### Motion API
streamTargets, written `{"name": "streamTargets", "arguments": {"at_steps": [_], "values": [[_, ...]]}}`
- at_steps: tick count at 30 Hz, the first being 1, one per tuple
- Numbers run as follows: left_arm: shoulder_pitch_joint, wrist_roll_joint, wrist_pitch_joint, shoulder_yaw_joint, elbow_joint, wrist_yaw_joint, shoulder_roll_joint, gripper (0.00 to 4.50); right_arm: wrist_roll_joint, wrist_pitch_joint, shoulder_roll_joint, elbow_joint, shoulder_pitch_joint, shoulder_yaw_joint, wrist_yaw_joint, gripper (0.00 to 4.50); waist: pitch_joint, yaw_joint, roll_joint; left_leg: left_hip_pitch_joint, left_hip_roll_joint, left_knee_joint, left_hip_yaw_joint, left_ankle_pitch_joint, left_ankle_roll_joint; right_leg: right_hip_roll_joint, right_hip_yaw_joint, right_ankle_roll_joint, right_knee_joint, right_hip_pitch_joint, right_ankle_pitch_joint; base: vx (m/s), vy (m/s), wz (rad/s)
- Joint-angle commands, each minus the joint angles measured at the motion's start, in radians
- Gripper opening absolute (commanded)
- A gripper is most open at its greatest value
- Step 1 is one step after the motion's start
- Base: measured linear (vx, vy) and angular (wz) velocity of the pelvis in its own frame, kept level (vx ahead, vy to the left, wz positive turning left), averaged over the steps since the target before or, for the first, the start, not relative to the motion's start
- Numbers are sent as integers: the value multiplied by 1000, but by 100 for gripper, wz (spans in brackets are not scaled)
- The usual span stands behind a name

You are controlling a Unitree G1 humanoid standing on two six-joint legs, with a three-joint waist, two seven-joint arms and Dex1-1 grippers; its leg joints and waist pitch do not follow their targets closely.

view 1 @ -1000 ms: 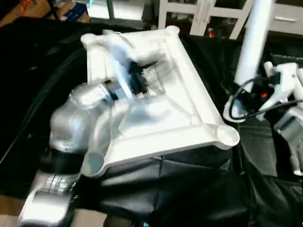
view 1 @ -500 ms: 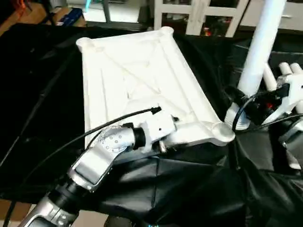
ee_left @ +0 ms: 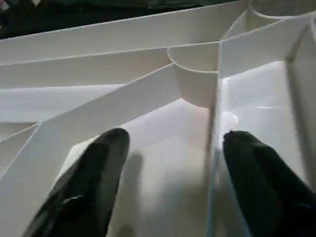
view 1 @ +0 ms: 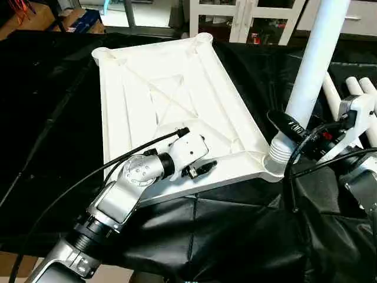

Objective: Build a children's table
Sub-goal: Insert table leg to table base

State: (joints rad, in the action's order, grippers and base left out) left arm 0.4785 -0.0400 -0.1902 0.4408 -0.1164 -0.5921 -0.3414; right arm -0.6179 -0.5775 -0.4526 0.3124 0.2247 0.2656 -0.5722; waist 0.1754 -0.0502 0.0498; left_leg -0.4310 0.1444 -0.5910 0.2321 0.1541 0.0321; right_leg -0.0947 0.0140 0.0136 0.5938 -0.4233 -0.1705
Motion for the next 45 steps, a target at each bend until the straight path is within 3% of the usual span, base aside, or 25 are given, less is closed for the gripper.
{"name": "streamTargets", "arguments": {"at_steps": [1,5,12,14,15,17,18,19,22,23,26,29,31,34,36,41,45], "values": [[-30,-23,-13,28,-38,-23,-18,314,-5,19,0,36,-10,5,3,186,-88,1,-11,60,81,86,-54,239,20,-57,-25,186,-66,27,-198,0,0,0],[-30,-39,-31,22,-56,-26,-26,276,-2,29,-8,30,-5,2,-4,186,-83,5,-15,64,81,91,-57,303,-18,-61,-29,158,-76,25,-305,0,0,0],[-36,-68,-11,29,-89,-65,-58,215,-14,33,1,23,10,4,-6,186,-82,13,-18,61,79,94,-59,299,-17,-61,-30,144,-78,24,-316,0,0,0],[-42,-71,-14,19,-85,-54,-59,200,-13,57,9,32,14,3,-10,186,-81,19,-22,52,78,95,-62,302,-14,-63,-28,139,-78,29,-337,0,0,0],[-41,-62,-13,1,-85,-39,-49,190,-9,66,11,35,14,-1,-13,186,-81,19,-18,56,79,95,-62,312,-16,-64,-29,136,-80,25,-355,0,0,0],[-7,25,-14,-120,-87,41,22,163,10,80,9,42,9,-23,-21,186,-80,19,-20,64,79,94,-59,330,-22,-61,-30,137,-86,18,-376,0,0,0],[3,49,-13,-145,-83,48,36,160,13,82,9,42,8,-27,-21,186,-80,18,-20,66,79,92,-57,332,-27,-63,-31,144,-85,17,-379,0,0,0],[30,125,1,-206,-63,33,61,158,17,84,10,42,8,-37,-24,186,-81,17,-21,59,77,92,-60,331,-30,-63,-29,152,-83,22,-374,0,0,0],[100,306,-26,-325,-15,-4,111,158,26,86,10,41,8,-62,-36,186,-83,16,-22,58,75,93,-60,326,-26,-60,-26,159,-82,20,-358,0,0,0],[100,306,-26,-325,-15,-4,111,158,26,86,10,41,8,-62,-36,186,-83,13,-23,64,75,91,-57,328,-27,-59,-27,168,-82,16,-345,0,0,0],[161,382,-76,-372,17,-12,142,158,39,95,5,42,5,-92,-51,186,-85,12,-24,62,76,90,-55,298,-10,-58,-28,174,-75,21,-293,0,0,0],[192,438,-126,-371,70,-53,168,158,48,105,-1,40,2,-119,-59,186,-90,6,-22,61,76,85,-53,235,24,-59,-30,191,-70,25,-220,0,0,0],[219,429,-132,-374,68,-12,187,158,56,109,-5,36,2,-129,-64,186,-98,5,-27,60,75,75,-49,160,65,-55,-28,211,-59,30,-114,0,0,0],[268,366,-155,-368,35,73,201,158,71,113,-10,35,0,-141,-73,186,-102,2,-30,49,74,65,-51,93,117,-58,-26,228,-48,41,-26,0,0,0],[325,343,-186,-354,40,122,227,158,92,122,-14,35,-7,-163,-80,186,-103,2,-32,46,75,63,-51,85,131,-61,-26,231,-47,44,-26,0,0,0],[360,403,-222,-350,118,94,259,158,106,134,-22,30,-13,-180,-83,186,-105,-6,-27,46,79,59,-55,67,141,-59,-22,254,-43,43,-26,0,0,0],[359,620,-287,-373,300,2,284,158,120,139,-28,26,-22,-173,-81,186,-101,-10,-28,43,77,59,-53,97,131,-63,-21,265,-43,43,-59,0,0,0]]}}
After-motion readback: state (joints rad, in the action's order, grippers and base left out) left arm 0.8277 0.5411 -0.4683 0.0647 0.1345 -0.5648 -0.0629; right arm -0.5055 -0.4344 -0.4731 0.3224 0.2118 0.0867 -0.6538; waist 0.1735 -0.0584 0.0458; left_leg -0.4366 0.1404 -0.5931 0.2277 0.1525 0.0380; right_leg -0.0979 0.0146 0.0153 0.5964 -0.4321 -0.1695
